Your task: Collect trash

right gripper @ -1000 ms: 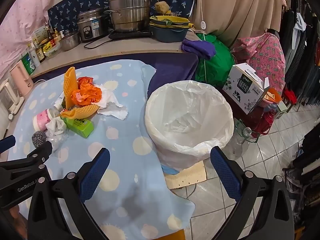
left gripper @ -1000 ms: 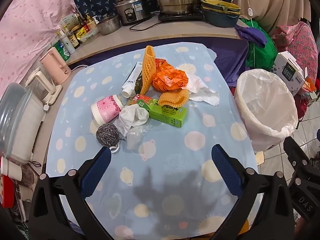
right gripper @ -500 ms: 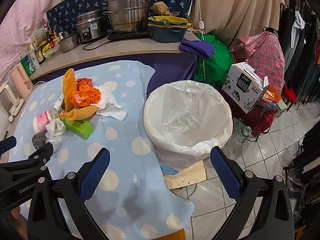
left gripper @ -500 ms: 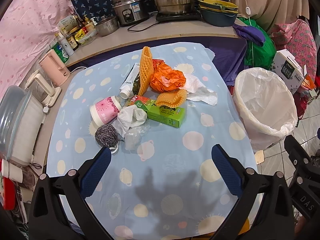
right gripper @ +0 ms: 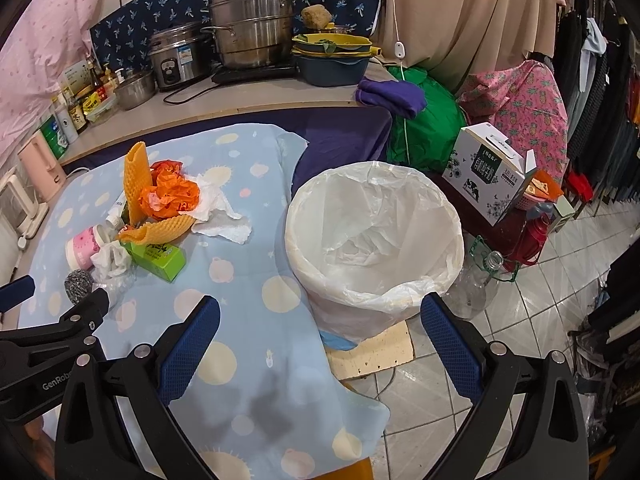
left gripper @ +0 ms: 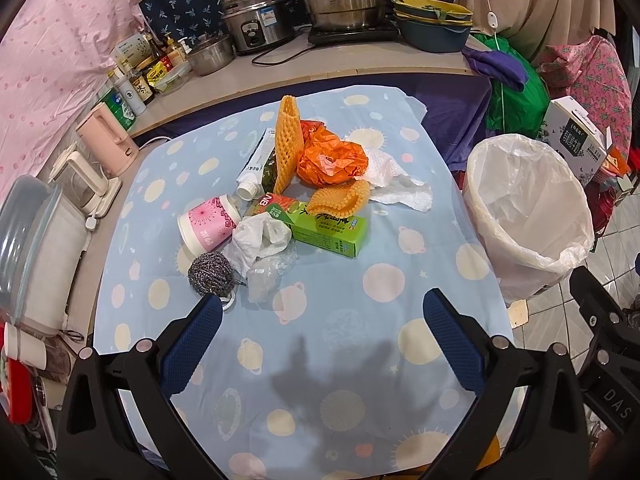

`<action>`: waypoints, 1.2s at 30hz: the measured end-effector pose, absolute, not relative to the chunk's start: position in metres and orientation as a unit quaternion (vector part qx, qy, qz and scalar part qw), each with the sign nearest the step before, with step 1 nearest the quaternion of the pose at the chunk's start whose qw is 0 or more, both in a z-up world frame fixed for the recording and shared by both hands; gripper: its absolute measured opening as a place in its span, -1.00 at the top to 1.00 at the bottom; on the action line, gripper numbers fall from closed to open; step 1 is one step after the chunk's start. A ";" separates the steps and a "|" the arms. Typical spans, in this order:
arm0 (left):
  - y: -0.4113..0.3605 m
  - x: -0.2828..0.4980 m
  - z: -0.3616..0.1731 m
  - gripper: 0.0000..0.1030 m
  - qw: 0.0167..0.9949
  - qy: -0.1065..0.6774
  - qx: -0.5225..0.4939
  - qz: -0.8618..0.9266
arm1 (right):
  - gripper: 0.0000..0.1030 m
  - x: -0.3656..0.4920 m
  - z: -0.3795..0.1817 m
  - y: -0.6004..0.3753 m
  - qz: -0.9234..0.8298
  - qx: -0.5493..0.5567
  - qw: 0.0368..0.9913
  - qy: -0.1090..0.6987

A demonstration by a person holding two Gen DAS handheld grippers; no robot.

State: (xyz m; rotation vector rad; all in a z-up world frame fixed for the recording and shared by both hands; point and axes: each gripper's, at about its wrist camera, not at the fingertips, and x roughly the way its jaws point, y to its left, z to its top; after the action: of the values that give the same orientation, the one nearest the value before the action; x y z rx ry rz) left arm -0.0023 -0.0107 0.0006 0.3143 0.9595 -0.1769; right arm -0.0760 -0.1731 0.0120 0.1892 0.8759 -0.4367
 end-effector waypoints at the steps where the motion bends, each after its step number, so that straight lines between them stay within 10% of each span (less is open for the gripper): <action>1: -0.011 -0.002 0.001 -0.86 0.872 0.458 0.152 -0.085 | -0.87 -0.076 0.012 -0.173 -0.209 0.092 0.878 0.420; 36: -0.012 -0.002 0.005 -0.86 0.873 0.453 0.157 -0.087 | -0.87 -0.076 0.013 -0.173 -0.209 0.098 0.881 0.413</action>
State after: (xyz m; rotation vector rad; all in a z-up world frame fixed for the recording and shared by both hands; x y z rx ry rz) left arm -0.0020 -0.0119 0.0047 0.3290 0.9474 -0.1824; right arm -0.0762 -0.1734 0.0132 0.2049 0.8609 -0.4357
